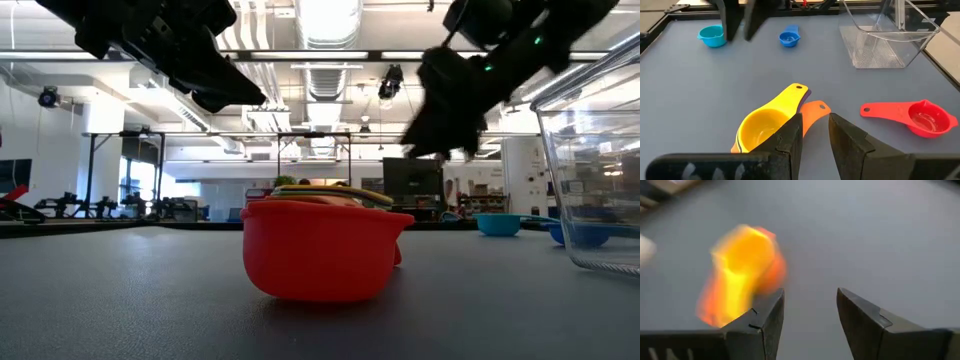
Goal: Nest measuring cups in basket
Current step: Stack the light blue measuring cup on top of the yellow measuring cup
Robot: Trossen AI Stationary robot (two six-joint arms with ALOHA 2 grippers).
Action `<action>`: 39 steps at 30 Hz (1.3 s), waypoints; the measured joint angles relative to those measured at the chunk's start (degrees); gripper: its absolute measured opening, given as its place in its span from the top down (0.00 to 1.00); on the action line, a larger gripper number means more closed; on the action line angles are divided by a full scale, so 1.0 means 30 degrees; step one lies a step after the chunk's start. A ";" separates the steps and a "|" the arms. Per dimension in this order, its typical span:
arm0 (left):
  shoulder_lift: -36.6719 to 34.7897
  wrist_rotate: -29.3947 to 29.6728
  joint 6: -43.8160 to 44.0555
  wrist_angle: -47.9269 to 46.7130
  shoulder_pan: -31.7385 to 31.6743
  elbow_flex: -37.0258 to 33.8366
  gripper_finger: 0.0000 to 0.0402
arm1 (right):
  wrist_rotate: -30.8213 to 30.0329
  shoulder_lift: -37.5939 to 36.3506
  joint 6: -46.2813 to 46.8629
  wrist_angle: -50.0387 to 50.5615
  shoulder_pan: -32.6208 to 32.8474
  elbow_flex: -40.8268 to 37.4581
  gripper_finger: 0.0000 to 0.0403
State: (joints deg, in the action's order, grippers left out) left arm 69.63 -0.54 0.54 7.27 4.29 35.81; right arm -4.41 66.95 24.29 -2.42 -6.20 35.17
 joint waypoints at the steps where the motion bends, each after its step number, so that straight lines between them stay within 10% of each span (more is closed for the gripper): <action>1: 0.0000 0.0000 0.0000 -0.0003 0.0000 0.0000 0.81 | -0.1011 -0.0683 -0.0139 0.2464 -0.0007 0.0425 0.58; 6: 0.0000 0.0000 0.0000 0.0000 0.0000 0.0007 0.81 | -0.6104 -0.2838 0.0820 1.1567 -0.0047 0.2032 0.59; 13: 0.0007 0.0000 0.0051 0.0009 0.0000 0.0015 0.81 | -0.5374 -0.3822 0.2091 1.5735 -0.1104 0.1696 0.59; 21: 0.0007 0.0000 0.0066 0.0021 0.0000 0.0015 0.81 | -0.4737 -0.3764 0.1131 1.6339 -0.3470 0.0174 0.56; 39: 0.0022 0.0000 0.0073 0.0102 -0.0003 0.0015 0.81 | -0.3732 0.0035 -0.0877 1.4996 -0.7811 -0.0332 0.16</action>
State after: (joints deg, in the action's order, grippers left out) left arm 69.69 -0.54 0.75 7.57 4.29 35.86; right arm -15.61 67.05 21.66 42.57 -29.63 34.17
